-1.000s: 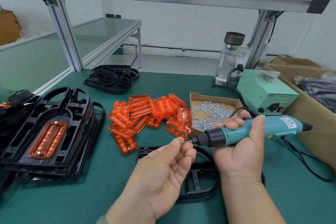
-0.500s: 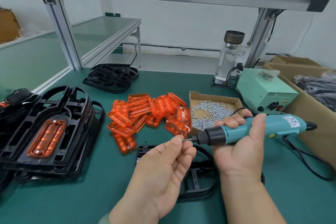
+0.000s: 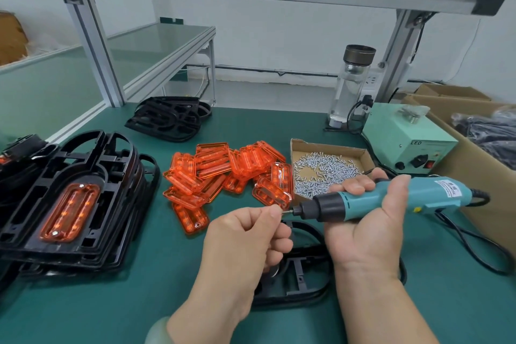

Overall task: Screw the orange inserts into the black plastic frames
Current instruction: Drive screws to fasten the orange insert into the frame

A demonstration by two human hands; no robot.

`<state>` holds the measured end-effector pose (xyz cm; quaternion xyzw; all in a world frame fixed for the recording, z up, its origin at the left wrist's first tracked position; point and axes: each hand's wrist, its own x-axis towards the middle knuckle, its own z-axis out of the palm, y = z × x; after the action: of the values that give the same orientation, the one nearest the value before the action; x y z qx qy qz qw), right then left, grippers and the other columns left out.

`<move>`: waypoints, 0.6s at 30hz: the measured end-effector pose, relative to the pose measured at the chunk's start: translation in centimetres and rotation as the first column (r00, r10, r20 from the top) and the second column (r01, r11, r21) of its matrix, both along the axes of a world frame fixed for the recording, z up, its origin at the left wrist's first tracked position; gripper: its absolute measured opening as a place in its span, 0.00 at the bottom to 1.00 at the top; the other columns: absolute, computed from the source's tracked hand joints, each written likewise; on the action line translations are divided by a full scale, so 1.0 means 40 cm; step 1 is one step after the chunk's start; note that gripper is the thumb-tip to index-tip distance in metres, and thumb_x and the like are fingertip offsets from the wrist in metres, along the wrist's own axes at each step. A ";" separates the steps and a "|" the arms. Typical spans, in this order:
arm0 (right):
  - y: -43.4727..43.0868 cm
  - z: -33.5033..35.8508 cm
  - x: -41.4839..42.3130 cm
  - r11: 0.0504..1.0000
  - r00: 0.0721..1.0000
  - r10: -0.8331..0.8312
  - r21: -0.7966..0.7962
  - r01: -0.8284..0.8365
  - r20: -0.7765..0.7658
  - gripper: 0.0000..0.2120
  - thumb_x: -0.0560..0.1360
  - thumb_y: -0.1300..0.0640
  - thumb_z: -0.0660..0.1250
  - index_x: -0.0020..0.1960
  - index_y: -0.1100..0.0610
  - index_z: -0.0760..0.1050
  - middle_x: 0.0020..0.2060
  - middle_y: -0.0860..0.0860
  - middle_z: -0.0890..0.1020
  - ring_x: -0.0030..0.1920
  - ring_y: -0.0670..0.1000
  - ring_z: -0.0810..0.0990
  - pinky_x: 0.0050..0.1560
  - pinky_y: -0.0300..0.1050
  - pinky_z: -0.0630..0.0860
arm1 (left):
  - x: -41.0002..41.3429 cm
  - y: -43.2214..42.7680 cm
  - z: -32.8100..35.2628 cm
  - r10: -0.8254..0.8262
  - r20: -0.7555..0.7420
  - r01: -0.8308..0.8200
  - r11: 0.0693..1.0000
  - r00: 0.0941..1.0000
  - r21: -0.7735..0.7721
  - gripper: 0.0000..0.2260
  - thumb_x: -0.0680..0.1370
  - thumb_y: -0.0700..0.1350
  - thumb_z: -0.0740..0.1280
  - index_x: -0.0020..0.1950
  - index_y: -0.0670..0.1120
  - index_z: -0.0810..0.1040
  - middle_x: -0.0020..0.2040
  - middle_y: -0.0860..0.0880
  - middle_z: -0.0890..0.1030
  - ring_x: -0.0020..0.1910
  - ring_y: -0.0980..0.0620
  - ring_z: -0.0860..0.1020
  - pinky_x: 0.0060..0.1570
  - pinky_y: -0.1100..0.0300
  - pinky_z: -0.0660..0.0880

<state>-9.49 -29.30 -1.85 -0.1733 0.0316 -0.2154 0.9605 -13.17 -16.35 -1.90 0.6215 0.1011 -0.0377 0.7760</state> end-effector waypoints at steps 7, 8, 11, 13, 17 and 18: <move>0.000 0.001 -0.002 1.000 1.000 -0.001 -0.004 0.001 -0.003 0.11 0.71 0.43 0.65 0.44 0.49 0.69 0.30 0.42 0.70 0.27 0.42 0.70 0.35 0.35 0.73 | 0.003 0.019 0.006 -0.096 0.033 0.095 0.995 0.995 0.026 0.07 0.75 0.46 0.69 0.37 0.52 0.84 0.35 0.46 0.84 0.32 0.54 0.81 0.31 0.65 0.76; -0.001 0.001 -0.003 1.000 1.000 0.002 -0.004 -0.002 0.001 0.11 0.71 0.43 0.65 0.44 0.49 0.69 0.30 0.42 0.69 0.27 0.42 0.70 0.35 0.36 0.73 | 0.002 0.023 0.006 -0.110 0.039 0.109 0.994 0.993 0.012 0.06 0.74 0.46 0.69 0.38 0.52 0.84 0.36 0.47 0.84 0.34 0.53 0.82 0.31 0.66 0.76; -0.004 0.001 -0.004 1.000 1.000 0.004 -0.011 -0.004 0.010 0.11 0.72 0.43 0.65 0.44 0.49 0.69 0.31 0.43 0.69 0.28 0.42 0.70 0.35 0.36 0.73 | 0.006 0.031 0.002 -0.104 0.059 0.102 0.994 0.993 0.030 0.06 0.74 0.46 0.70 0.38 0.52 0.84 0.37 0.47 0.85 0.34 0.54 0.82 0.31 0.67 0.76; -0.001 0.003 -0.003 1.000 1.000 0.004 -0.022 -0.004 0.001 0.11 0.72 0.42 0.64 0.45 0.49 0.69 0.31 0.43 0.69 0.28 0.42 0.70 0.35 0.36 0.73 | 0.011 0.033 -0.003 -0.086 0.076 0.080 0.994 0.993 0.077 0.07 0.74 0.44 0.70 0.36 0.50 0.84 0.35 0.47 0.84 0.32 0.55 0.81 0.30 0.67 0.75; 0.004 0.002 -0.003 0.999 1.000 -0.006 -0.045 0.005 -0.018 0.10 0.74 0.43 0.63 0.46 0.49 0.70 0.30 0.42 0.69 0.28 0.42 0.70 0.35 0.36 0.72 | 0.014 0.044 -0.001 -0.123 0.115 0.097 0.972 0.986 0.212 0.04 0.73 0.44 0.71 0.38 0.49 0.83 0.36 0.50 0.85 0.33 0.56 0.82 0.30 0.69 0.73; 0.003 0.001 -0.004 0.999 1.000 -0.003 -0.047 0.002 -0.022 0.10 0.74 0.43 0.63 0.46 0.49 0.70 0.30 0.42 0.69 0.28 0.42 0.70 0.35 0.36 0.72 | 0.015 0.053 0.000 -0.141 0.136 0.099 0.956 0.981 0.276 0.02 0.72 0.45 0.71 0.41 0.51 0.83 0.37 0.53 0.84 0.35 0.58 0.82 0.31 0.71 0.73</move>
<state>-9.63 -29.19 -1.79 -0.1980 0.0371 -0.2153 0.9555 -12.57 -14.23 -1.90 0.7266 0.0073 -0.0227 0.6866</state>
